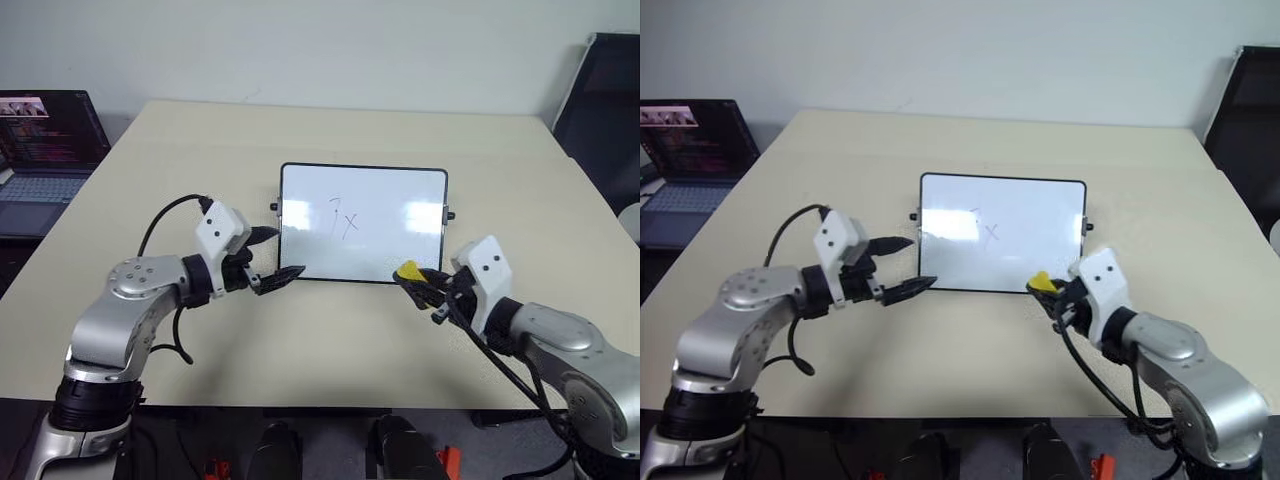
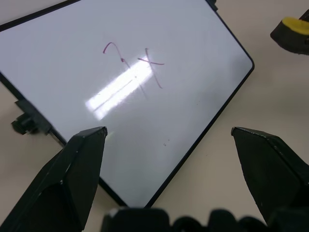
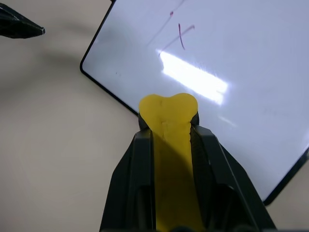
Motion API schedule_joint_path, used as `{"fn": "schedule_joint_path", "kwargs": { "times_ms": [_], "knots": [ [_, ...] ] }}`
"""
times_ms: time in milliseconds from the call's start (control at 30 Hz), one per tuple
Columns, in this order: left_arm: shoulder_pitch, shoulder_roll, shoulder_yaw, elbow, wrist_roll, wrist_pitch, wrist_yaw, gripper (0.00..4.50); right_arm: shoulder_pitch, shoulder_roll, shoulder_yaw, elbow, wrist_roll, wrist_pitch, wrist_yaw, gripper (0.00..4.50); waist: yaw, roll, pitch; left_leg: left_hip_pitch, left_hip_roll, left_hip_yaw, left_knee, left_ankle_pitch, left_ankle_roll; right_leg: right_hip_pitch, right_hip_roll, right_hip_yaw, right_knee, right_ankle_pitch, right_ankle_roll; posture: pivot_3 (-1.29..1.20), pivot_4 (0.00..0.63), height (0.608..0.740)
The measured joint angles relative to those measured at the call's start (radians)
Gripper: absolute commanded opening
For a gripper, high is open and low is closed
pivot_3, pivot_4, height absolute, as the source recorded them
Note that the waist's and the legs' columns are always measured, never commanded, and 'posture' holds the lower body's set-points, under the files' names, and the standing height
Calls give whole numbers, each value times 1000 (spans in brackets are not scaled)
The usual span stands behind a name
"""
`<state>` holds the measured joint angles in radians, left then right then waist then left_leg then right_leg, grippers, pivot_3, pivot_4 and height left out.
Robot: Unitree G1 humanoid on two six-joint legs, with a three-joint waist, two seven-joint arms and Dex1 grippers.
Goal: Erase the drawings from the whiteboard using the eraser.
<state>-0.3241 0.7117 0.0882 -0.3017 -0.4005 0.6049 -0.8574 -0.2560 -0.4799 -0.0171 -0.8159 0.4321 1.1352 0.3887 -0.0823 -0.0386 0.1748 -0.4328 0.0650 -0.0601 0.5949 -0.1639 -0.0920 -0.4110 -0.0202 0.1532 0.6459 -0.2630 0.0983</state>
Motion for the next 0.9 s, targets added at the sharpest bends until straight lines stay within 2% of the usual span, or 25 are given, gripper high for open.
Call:
{"fn": "schedule_joint_path", "kwargs": {
  "times_ms": [267, 433, 533, 700, 900],
  "knots": [
    [7, 10, -8, 7, 3, -11, -2, 4500, -148, -3, 196, 182, -150, -162, -40, 679, -1, 0, 0, 0, 0, 0, 0, 0, 0, 0, 0, 0, 0, 0, 0, 0, 150, 740],
    [-36, 6, -18, 48, 10, -33, -2, 4500, -233, -1, 269, 280, -234, -221, -47, 679, 0, 0, 0, 0, 0, 0, 0, 0, 0, 0, 0, 0, 0, 0, 0, 0, 150, 740],
    [-38, 5, -25, 58, 11, -44, -6, 4500, -299, 20, 306, 339, -280, -254, -45, 678, -1, 0, 0, 0, 0, 0, -1, 0, 0, -1, 0, 0, 1, 0, 0, 0, 150, 740],
    [-23, 12, -56, 62, 11, -47, -38, 4500, -448, 88, 394, 556, -380, -361, -44, 677, -6, 0, 0, 0, 0, 0, -1, 0, 0, -1, 1, 0, 2, 0, 0, 0, 150, 740],
    [2, 29, -62, 62, 10, -50, -73, 4500, -514, 129, 437, 759, -475, -472, -31, 677, 0, 0, 0, 0, 0, 0, -2, 0, 0, -1, 1, -1, 1, 3, -1, 0, 150, 740]
  ]
}}
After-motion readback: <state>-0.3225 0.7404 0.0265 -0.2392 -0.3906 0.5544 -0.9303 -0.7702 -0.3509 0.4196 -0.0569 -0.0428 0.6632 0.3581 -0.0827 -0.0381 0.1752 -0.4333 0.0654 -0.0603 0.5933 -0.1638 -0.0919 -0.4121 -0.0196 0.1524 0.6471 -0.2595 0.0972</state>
